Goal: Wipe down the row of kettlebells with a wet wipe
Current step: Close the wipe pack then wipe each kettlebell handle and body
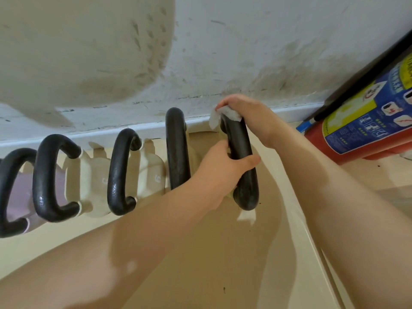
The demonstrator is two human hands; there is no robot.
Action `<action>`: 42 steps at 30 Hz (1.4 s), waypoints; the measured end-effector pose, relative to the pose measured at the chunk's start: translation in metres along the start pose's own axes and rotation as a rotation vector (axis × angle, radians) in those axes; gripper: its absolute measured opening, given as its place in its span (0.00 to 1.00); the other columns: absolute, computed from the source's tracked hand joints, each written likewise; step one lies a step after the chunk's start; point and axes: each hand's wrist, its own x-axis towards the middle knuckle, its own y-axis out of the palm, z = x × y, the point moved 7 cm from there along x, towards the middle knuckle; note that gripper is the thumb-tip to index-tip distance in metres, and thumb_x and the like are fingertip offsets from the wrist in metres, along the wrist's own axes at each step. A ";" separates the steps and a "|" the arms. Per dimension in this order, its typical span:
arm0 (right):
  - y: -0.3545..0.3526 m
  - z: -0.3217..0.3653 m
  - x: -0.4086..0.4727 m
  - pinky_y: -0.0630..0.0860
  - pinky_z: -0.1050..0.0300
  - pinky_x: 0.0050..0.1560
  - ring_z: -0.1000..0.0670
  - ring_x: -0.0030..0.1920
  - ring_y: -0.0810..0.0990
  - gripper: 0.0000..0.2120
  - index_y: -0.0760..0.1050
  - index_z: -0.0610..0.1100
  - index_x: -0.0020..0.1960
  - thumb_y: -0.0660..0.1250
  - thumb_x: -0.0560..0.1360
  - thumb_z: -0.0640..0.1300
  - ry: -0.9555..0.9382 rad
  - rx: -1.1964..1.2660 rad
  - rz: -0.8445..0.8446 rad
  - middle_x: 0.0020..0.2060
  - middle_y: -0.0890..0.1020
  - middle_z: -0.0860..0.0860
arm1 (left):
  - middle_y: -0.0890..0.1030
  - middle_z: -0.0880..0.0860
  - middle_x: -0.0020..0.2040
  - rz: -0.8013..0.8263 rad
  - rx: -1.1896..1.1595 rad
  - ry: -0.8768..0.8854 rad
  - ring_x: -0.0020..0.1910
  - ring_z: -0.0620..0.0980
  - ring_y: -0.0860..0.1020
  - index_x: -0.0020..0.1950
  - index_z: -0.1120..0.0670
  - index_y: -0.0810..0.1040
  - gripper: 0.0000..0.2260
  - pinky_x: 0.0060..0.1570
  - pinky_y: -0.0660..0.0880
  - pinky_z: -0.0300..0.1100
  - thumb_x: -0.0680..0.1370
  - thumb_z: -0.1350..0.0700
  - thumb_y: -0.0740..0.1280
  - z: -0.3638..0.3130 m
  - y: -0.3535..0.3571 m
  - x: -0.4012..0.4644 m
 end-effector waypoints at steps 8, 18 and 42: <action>0.018 0.017 -0.002 0.72 0.60 0.48 0.52 0.41 0.75 0.12 0.75 0.44 0.41 0.56 0.79 0.43 -0.022 -0.071 0.126 0.40 0.78 0.49 | 0.81 0.51 0.50 -0.017 0.002 0.029 0.50 0.49 0.81 0.54 0.49 0.71 0.14 0.54 0.78 0.51 0.72 0.53 0.71 0.003 -0.005 -0.007; 0.009 -0.006 -0.018 0.77 0.61 0.36 0.52 0.39 0.79 0.12 0.78 0.48 0.57 0.60 0.77 0.46 0.147 0.344 -0.218 0.43 0.80 0.49 | 0.82 0.51 0.51 -0.029 0.013 0.056 0.51 0.50 0.80 0.57 0.50 0.73 0.14 0.56 0.77 0.50 0.73 0.53 0.70 -0.004 -0.002 -0.004; 0.030 -0.098 -0.134 0.71 0.50 0.53 0.45 0.47 0.76 0.14 0.76 0.41 0.55 0.69 0.69 0.39 0.055 0.517 -0.254 0.46 0.79 0.41 | 0.68 0.43 0.58 0.084 0.085 0.057 0.43 0.36 0.69 0.75 0.42 0.48 0.29 0.38 0.63 0.23 0.78 0.47 0.60 0.011 0.002 -0.043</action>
